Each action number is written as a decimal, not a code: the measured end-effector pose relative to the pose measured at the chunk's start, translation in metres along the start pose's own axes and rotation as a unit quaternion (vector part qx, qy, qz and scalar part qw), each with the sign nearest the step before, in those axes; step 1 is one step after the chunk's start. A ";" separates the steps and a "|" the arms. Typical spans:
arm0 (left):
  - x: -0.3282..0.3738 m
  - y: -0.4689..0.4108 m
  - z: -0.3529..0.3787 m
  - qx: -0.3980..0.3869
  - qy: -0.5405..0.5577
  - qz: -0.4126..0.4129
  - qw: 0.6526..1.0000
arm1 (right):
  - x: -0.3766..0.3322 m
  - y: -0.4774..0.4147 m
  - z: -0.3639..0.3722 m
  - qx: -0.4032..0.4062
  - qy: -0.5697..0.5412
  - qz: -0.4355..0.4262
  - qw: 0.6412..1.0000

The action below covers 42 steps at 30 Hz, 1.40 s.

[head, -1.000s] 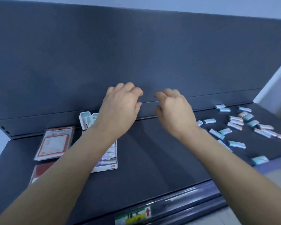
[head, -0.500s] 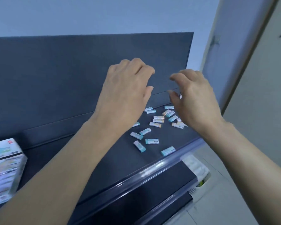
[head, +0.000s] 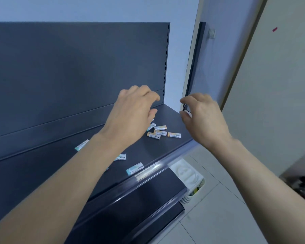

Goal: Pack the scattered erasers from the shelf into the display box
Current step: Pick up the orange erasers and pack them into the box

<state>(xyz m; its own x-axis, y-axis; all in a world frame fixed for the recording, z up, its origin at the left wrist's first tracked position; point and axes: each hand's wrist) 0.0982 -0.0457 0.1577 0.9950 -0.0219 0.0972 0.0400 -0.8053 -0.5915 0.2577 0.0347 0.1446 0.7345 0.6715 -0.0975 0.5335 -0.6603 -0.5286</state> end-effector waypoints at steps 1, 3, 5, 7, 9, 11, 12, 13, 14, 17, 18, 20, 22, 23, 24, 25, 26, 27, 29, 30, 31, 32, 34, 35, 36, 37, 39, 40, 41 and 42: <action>-0.002 -0.004 0.011 -0.016 0.005 -0.008 1.000 | 0.005 -0.002 0.006 -0.024 0.003 0.002 1.000; -0.008 -0.013 0.035 -0.053 0.005 -0.025 0.998 | 0.014 -0.008 0.020 -0.068 0.013 0.004 0.998; -0.016 -0.021 0.060 -0.085 0.012 -0.041 0.995 | 0.022 -0.015 0.034 -0.102 0.023 0.008 0.995; -0.022 -0.028 0.081 -0.106 0.019 -0.053 0.993 | 0.029 -0.024 0.049 -0.133 0.027 0.010 0.991; -0.029 -0.036 0.098 -0.120 0.025 -0.060 0.991 | 0.036 -0.035 0.064 -0.160 0.031 0.009 0.987; -0.034 -0.044 0.111 -0.128 0.027 -0.064 0.989 | 0.043 -0.044 0.077 -0.183 0.034 0.011 0.982; -0.036 -0.048 0.116 -0.129 0.027 -0.065 0.989 | 0.046 -0.049 0.085 -0.193 0.034 0.012 0.981; -0.038 -0.051 0.122 -0.130 0.026 -0.065 0.989 | 0.049 -0.053 0.091 -0.201 0.034 0.015 0.979; -0.040 -0.054 0.127 -0.133 0.026 -0.067 0.989 | 0.052 -0.056 0.099 -0.212 0.034 0.017 0.976; -0.046 -0.057 0.142 -0.145 0.021 -0.080 0.986 | 0.063 -0.063 0.123 -0.265 0.026 0.028 0.964; -0.047 -0.058 0.146 -0.149 0.019 -0.087 0.985 | 0.068 -0.065 0.131 -0.287 0.018 0.034 0.957; -0.049 -0.059 0.153 -0.162 0.016 -0.105 0.981 | 0.077 -0.067 0.145 -0.336 0.001 0.044 0.941; -0.047 -0.060 0.159 -0.179 0.008 -0.121 0.976 | 0.085 -0.069 0.157 -0.373 -0.004 0.044 0.927; -0.046 -0.060 0.162 -0.186 0.002 -0.131 0.974 | 0.089 -0.071 0.161 -0.384 -0.003 0.039 0.922; -0.044 -0.060 0.165 -0.189 -0.002 -0.143 0.972 | 0.093 -0.072 0.165 -0.393 -0.002 0.033 0.919; -0.043 -0.059 0.169 -0.190 -0.006 -0.155 0.969 | 0.096 -0.074 0.169 -0.400 -0.002 0.027 0.916; -0.042 -0.058 0.172 -0.191 -0.010 -0.168 0.967 | 0.099 -0.076 0.172 -0.408 -0.003 0.020 0.913; -0.042 -0.057 0.175 -0.195 -0.017 -0.181 0.964 | 0.101 -0.078 0.175 -0.419 -0.004 0.008 0.908; -0.040 -0.054 0.180 -0.204 -0.030 -0.215 0.955 | 0.104 -0.082 0.181 -0.434 -0.005 -0.025 0.901; -0.038 -0.053 0.182 -0.208 -0.036 -0.233 0.949 | 0.104 -0.083 0.184 -0.436 -0.003 -0.045 0.899; -0.037 -0.052 0.185 -0.213 -0.044 -0.250 0.943 | 0.104 -0.084 0.186 -0.435 -0.001 -0.063 0.898; -0.035 -0.050 0.188 -0.219 -0.052 -0.268 0.937 | 0.105 -0.085 0.188 -0.432 0.001 -0.081 0.898; -0.031 -0.044 0.194 -0.224 -0.065 -0.303 0.924 | 0.106 -0.088 0.188 -0.422 0.003 -0.116 0.899; -0.029 -0.041 0.198 -0.223 -0.074 -0.319 0.918 | 0.107 -0.091 0.188 -0.416 0.002 -0.131 0.900; -0.027 -0.038 0.201 -0.222 -0.085 -0.335 0.912 | 0.109 -0.094 0.187 -0.409 0.003 -0.146 0.901; -0.025 -0.036 0.204 -0.220 -0.098 -0.351 0.905 | 0.110 -0.098 0.185 -0.403 0.004 -0.157 0.902; -0.020 -0.035 0.211 -0.221 -0.118 -0.388 0.887 | 0.113 -0.107 0.182 -0.381 0.003 -0.172 0.908; -0.018 -0.037 0.215 -0.225 -0.124 -0.407 0.877 | 0.114 -0.112 0.180 -0.366 -0.001 -0.177 0.914; -0.015 -0.039 0.220 -0.229 -0.126 -0.425 0.867 | 0.115 -0.117 0.177 -0.352 -0.008 -0.180 0.918; -0.012 -0.042 0.224 -0.235 -0.122 -0.444 0.856 | 0.117 -0.123 0.175 -0.339 -0.016 -0.182 0.923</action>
<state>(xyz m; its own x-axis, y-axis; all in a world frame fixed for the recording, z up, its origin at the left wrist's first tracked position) 0.1045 0.1215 0.0022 0.5827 0.8010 0.1374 0.8068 -0.5905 0.0209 0.2048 0.2528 0.0507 0.4473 0.8931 -0.0473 0.8905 -0.4398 0.1165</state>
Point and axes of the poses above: each hand's wrist, its own y-axis away from the middle knuckle, its own z-axis out of the palm, x = y × z, and after that the axes turned 2 degrees about -z, right-handed
